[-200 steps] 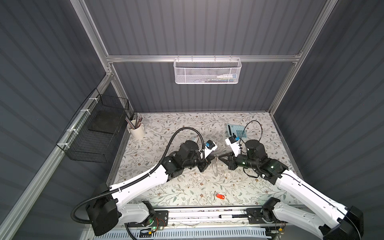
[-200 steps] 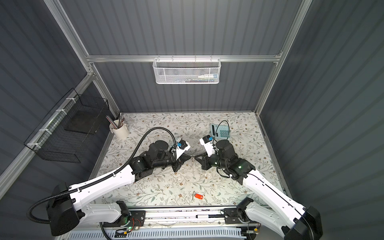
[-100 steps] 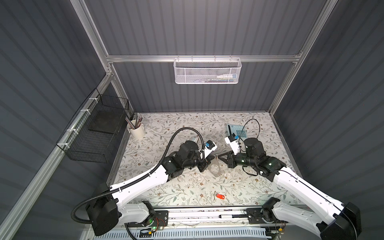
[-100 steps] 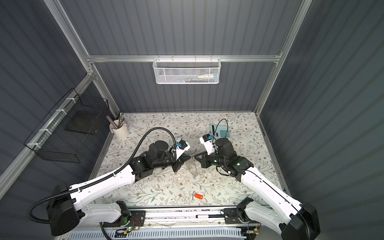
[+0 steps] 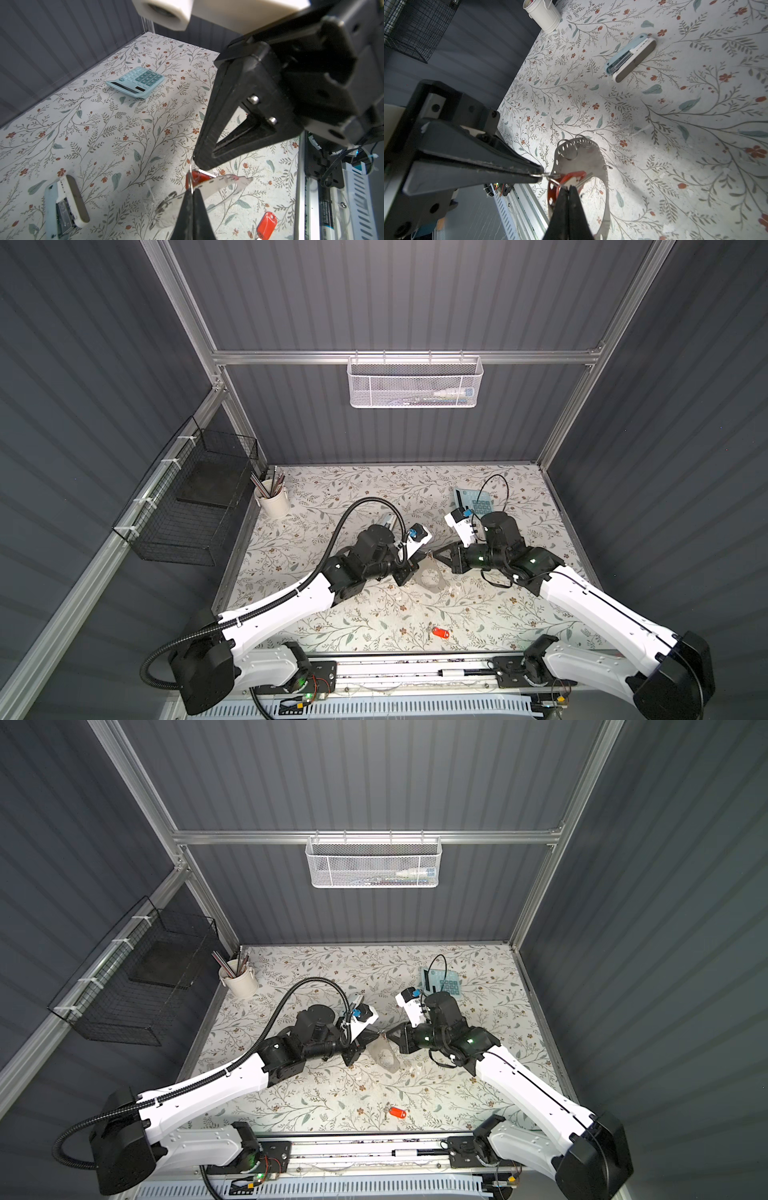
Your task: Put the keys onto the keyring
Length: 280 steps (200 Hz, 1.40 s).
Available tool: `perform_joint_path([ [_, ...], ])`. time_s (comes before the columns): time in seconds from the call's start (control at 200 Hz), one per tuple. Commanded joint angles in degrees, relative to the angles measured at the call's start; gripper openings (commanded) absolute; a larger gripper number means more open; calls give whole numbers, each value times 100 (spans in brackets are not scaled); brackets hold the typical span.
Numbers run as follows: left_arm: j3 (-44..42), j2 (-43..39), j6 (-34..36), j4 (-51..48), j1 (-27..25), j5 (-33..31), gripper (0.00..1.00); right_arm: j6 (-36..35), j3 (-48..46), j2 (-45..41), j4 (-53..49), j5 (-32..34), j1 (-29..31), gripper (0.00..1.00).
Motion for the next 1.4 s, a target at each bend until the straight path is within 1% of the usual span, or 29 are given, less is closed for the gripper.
perform_joint_path([
  [0.0, -6, -326, 169, 581, -1, 66, 0, 24, 73, 270, -407, 260, -94, 0],
  [0.085, -39, -344, 153, 645, -16, -63, 0, 15, 103, 329, -445, 208, -94, 0],
  [0.22, -86, -364, 113, 815, -86, -556, 0, 11, 110, 425, -491, 102, -94, 0],
  [0.465, -153, -452, 143, 999, -145, -748, 0, 14, 172, 560, -509, -24, -135, 0],
  [0.655, -187, -479, 223, 1086, -249, -1118, 0, 50, 172, 648, -624, -306, -264, 0],
  [0.84, -219, -444, 212, 1218, -273, -930, 0, 66, 180, 716, -582, -507, -412, 0],
  [0.961, -196, -342, 205, 1165, -271, -882, 0, 94, 133, 586, -570, -548, -474, 0],
  [1.131, -223, -234, 207, 1257, -274, -844, 0, 67, -51, 142, -169, -639, -600, 0],
  [1.146, -210, -221, 207, 1261, -273, -830, 0, 68, -64, -39, -151, -649, -602, 0],
  [1.206, -196, -173, 237, 1249, -271, -766, 0, 64, -120, -255, -83, -689, -596, 0],
  [1.301, -150, -99, 273, 1200, -271, -711, 0, 48, -195, -553, 52, -855, -595, 0],
  [1.396, -146, -91, 311, 1195, -271, -701, 0, 56, -222, -679, 147, -1021, -600, 0],
])
